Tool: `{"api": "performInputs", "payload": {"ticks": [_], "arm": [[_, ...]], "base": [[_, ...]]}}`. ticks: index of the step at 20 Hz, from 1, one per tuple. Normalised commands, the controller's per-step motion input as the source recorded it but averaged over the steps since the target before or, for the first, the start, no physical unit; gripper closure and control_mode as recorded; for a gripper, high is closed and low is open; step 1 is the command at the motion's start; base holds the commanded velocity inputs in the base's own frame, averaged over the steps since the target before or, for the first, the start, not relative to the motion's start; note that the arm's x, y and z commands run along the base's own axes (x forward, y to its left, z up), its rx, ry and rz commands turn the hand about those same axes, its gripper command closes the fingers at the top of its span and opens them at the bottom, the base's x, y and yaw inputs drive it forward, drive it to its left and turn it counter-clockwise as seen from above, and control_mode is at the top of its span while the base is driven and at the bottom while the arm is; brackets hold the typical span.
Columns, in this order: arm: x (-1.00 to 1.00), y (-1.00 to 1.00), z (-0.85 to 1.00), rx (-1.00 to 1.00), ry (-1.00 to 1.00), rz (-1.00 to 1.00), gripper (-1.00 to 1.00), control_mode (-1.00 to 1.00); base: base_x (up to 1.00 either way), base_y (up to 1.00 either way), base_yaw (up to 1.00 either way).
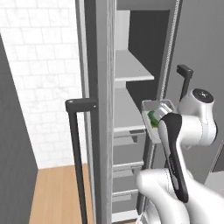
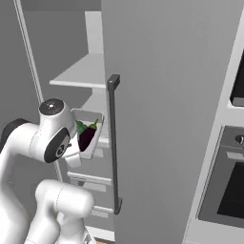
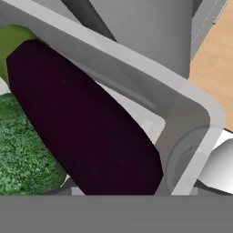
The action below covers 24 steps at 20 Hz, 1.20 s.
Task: Take the meat container that has the shrimp and place it on the second highest rack of the freezer. Then take the vegetable container that has the broccoli and eggplant and place it on the highest rack of the freezer.
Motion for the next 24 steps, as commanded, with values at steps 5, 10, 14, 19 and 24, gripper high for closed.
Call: {"api": "performInputs", "payload": {"ticks": [5, 10, 14, 19, 24], "arm": [[0.00, 0.00, 0.00, 0.00, 0.00, 0.00, 1.00, 1.00], [0.17, 0.09, 0.01, 0.00, 0.00, 0.00, 1.00, -1.00], [0.01, 0.04, 0.49, 0.00, -0.10, 0.00, 1.00, -1.00], [0.07, 0.05, 0.71, 0.00, -0.03, 0.00, 1.00, -1.00], [0.39, 0.27, 0.54, 0.00, 0.04, 0.01, 1.00, -1.00]], "base": [[0.21, 0.17, 0.00], [0.07, 0.07, 0.00], [0.00, 0.00, 0.00], [0.00, 0.00, 0.00], [0.00, 0.00, 0.00]]}}
